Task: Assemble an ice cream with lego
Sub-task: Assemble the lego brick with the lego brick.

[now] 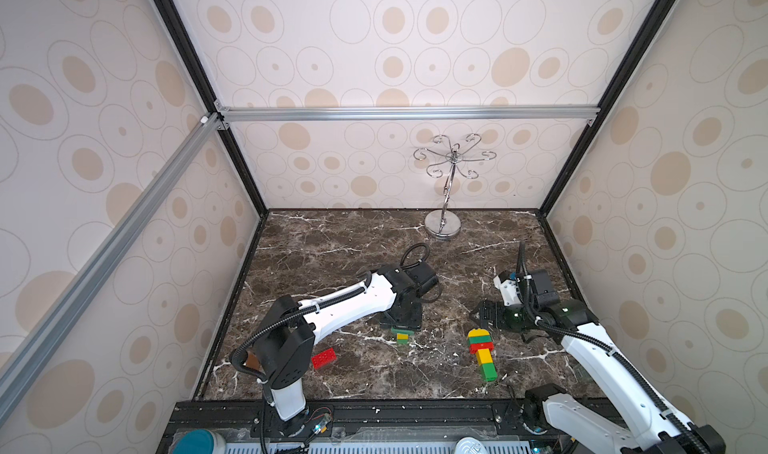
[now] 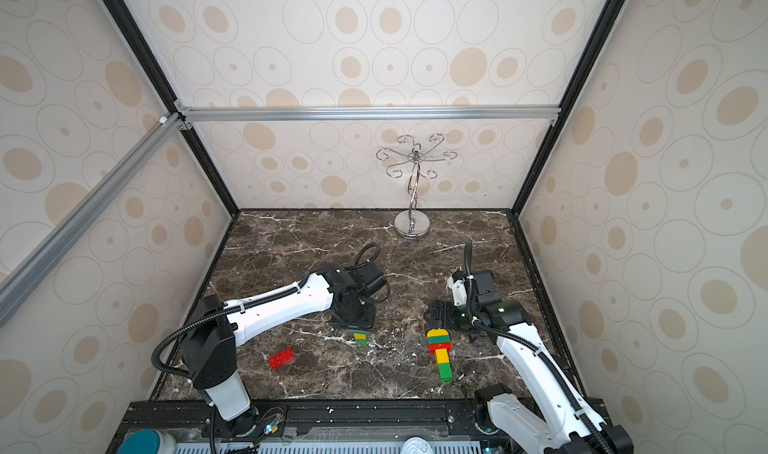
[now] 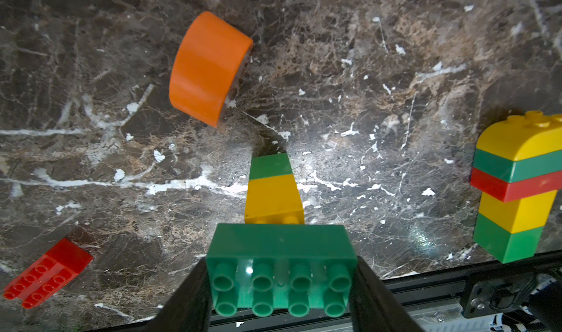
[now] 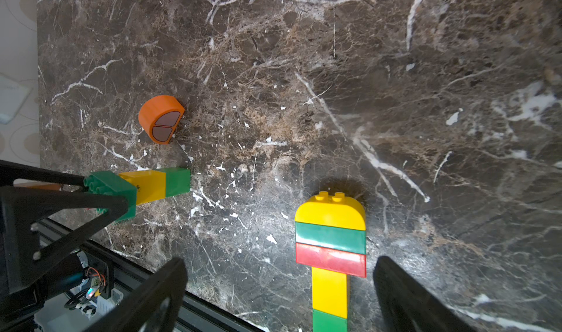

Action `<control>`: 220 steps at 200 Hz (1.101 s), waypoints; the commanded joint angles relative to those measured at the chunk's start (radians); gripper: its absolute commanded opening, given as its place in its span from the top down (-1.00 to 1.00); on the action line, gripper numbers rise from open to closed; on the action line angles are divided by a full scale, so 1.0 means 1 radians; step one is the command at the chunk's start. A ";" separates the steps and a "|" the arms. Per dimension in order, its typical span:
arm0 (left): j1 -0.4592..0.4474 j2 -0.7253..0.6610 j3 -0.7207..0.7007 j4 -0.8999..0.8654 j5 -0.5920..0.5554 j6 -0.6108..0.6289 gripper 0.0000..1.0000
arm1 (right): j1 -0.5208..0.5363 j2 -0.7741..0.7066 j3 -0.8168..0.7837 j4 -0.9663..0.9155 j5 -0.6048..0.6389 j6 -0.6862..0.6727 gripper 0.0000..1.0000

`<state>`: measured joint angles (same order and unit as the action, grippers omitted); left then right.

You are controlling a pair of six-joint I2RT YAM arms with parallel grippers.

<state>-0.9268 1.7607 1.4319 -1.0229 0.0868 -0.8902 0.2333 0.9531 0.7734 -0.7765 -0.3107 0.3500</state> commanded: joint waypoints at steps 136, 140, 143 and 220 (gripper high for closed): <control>0.020 0.012 0.039 -0.066 -0.024 0.001 0.41 | -0.008 -0.020 -0.016 0.002 0.005 -0.009 -0.97; 0.020 0.010 0.039 -0.060 -0.022 -0.003 0.41 | -0.008 -0.020 -0.016 0.002 0.003 -0.008 -0.97; 0.020 0.011 0.040 -0.058 -0.021 -0.005 0.41 | -0.008 -0.020 -0.016 0.002 0.003 -0.008 -0.97; 0.022 -0.006 0.036 -0.008 0.010 -0.053 0.41 | -0.008 -0.022 -0.016 0.003 0.006 -0.008 -0.97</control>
<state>-0.9127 1.7840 1.4647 -1.0420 0.0929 -0.9051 0.2333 0.9440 0.7708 -0.7731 -0.3107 0.3500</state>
